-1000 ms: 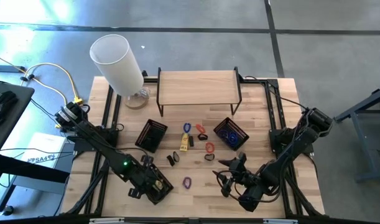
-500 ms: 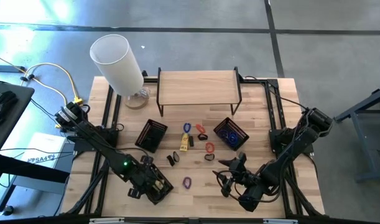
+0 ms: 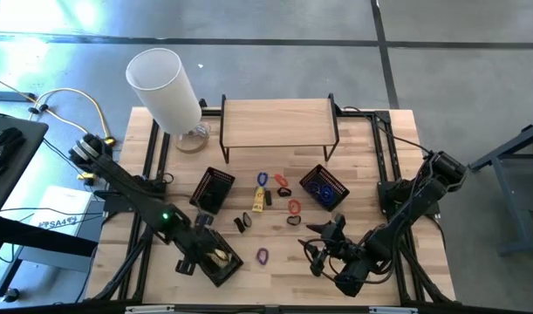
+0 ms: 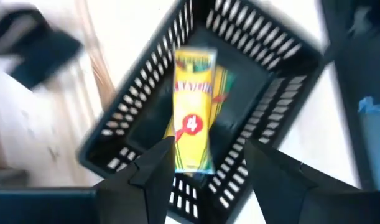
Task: Pick & Place Office Desk Supplies
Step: Put the black rubber band into the top left black bin
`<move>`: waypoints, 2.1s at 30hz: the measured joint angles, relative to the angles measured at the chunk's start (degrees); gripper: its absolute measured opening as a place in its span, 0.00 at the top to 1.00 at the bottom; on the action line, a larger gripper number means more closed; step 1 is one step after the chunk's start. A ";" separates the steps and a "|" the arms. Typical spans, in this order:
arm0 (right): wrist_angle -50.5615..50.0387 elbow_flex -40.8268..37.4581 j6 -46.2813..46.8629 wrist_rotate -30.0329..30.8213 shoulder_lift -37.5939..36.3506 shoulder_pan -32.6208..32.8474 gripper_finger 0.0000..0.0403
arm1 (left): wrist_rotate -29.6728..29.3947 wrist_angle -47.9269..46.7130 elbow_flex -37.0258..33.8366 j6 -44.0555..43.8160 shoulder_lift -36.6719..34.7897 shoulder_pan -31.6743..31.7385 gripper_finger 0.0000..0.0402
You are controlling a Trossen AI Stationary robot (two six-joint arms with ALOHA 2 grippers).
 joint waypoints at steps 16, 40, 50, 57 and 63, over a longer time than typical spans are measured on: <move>0.14 0.00 0.00 -1.05 0.00 0.00 0.44 | -3.70 16.28 0.10 2.62 -12.02 5.93 0.54; 0.11 0.00 -0.59 -1.07 0.00 0.00 0.44 | -1.46 16.74 0.10 21.57 8.99 21.70 0.54; 0.11 0.00 -1.07 -1.05 0.00 0.00 0.44 | -1.95 16.87 0.03 23.81 13.71 25.22 0.54; 0.11 0.00 -1.06 -1.11 0.00 0.00 0.44 | -3.13 17.02 0.03 24.37 13.89 28.42 0.54; 0.09 0.00 -1.42 -1.28 0.00 0.00 0.44 | -3.02 16.55 0.01 23.59 14.04 29.45 0.54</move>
